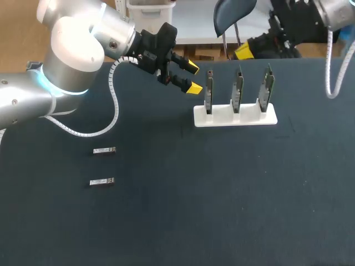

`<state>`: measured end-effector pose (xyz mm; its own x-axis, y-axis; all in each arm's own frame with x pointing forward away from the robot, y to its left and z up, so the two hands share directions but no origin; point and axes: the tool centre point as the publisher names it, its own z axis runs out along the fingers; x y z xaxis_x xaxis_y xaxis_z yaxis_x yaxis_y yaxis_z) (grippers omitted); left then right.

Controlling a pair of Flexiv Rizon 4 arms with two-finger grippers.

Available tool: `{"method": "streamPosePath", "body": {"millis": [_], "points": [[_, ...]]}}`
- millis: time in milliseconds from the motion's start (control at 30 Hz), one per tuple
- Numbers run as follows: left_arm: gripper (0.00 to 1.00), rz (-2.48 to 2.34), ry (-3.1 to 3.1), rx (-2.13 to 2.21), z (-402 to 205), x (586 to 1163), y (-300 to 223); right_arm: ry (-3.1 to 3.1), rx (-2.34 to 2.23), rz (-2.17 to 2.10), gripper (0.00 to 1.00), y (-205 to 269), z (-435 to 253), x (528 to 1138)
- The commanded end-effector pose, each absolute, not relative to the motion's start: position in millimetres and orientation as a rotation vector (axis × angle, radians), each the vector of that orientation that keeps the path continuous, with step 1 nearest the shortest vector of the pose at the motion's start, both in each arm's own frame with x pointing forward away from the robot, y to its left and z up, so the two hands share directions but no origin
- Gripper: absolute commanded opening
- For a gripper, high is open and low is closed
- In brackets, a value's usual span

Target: Pick up the optical module with the left hand, and insert it into the network port with the right hand.

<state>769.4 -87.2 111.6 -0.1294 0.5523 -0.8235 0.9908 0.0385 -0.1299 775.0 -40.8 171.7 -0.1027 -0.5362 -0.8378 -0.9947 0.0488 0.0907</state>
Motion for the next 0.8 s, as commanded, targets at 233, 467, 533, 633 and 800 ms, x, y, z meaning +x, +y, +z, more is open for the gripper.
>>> {"method": "streamPosePath", "body": {"millis": [233,467,533,633,800], "points": [[1.0,-0.973,1.746,1.565,112,770,-88,1.715,-1.549,0.964,0.0,-62,167,771],[1.0,-0.973,1.746,1.565,112,770,-88,1.721,-1.562,0.979,0.0,-68,161,770],[1.0,-0.973,1.746,1.565,112,770,-88,1.721,-1.563,0.981,0.0,-69,160,770],[1.0,-0.973,1.746,1.565,112,770,-88,1.721,-1.568,0.98,0.0,-70,158,770],[1.0,-0.973,1.746,1.565,112,770,-88,1.727,-1.568,0.976,0.0,-73,157,771]]}}
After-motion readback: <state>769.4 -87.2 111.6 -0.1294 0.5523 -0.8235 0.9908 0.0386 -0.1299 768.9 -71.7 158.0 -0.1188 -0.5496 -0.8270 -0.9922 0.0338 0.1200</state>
